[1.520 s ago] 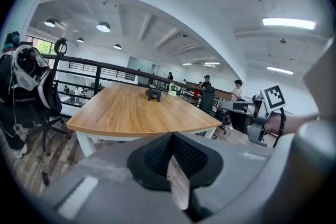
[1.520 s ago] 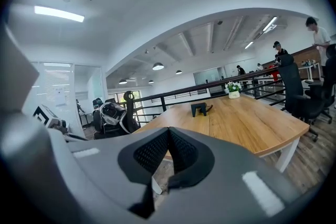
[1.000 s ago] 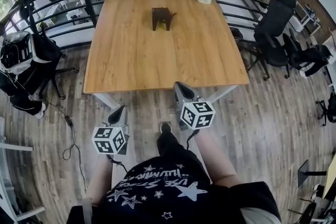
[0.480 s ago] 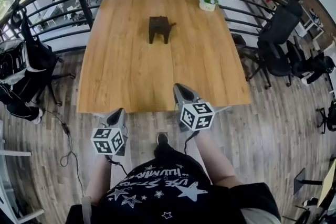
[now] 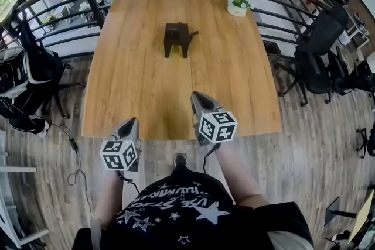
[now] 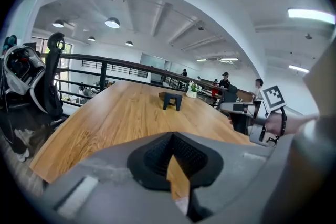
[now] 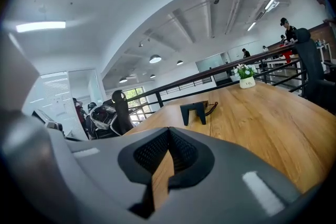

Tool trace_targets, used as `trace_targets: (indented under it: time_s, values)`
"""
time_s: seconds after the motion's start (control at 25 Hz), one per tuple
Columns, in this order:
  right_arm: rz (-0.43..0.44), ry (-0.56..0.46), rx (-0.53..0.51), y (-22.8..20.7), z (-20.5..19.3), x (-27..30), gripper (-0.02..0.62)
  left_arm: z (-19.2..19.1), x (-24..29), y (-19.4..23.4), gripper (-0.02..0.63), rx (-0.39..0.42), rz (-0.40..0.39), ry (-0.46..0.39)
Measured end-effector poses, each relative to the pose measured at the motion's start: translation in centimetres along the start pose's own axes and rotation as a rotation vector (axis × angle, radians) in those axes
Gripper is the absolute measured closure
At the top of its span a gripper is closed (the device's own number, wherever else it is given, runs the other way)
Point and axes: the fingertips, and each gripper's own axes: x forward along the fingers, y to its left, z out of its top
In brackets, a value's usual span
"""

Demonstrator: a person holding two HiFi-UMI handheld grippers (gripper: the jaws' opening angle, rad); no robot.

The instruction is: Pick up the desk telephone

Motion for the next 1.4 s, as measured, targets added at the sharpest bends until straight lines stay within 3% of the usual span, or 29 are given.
trace_targets:
  time_s: [0.52, 0.64, 0.92, 1.16, 1.28, 1.4]
  values:
    - [0.046, 0.002, 0.088, -3.3, 3.0, 5.5, 0.594, 3.9, 3.9, 0.6, 0.604, -0.004, 0.071, -0.042]
    - [0.052, -0.008, 0.172, -3.3, 3.4, 6.4, 0.592, 4.1, 3.7, 0.8, 0.604, -0.006, 0.073, -0.039]
    - [0.099, -0.053, 0.478, -2.8, 4.4, 8.4, 0.589, 5.3, 5.0, 2.9, 0.604, -0.003, 0.057, -0.019]
    - [0.050, -0.107, 0.566, -3.2, 5.5, 10.6, 0.492, 7.9, 7.1, 5.0, 0.604, 0.023, -0.002, -0.029]
    - [0.051, -0.193, 0.698, -4.1, 7.0, 11.5, 0.399, 9.6, 8.6, 5.9, 0.604, 0.031, -0.038, -0.031]
    - [0.070, -0.271, 0.803, -4.5, 8.7, 12.5, 0.360, 10.9, 10.2, 7.0, 0.604, 0.038, -0.062, -0.030]
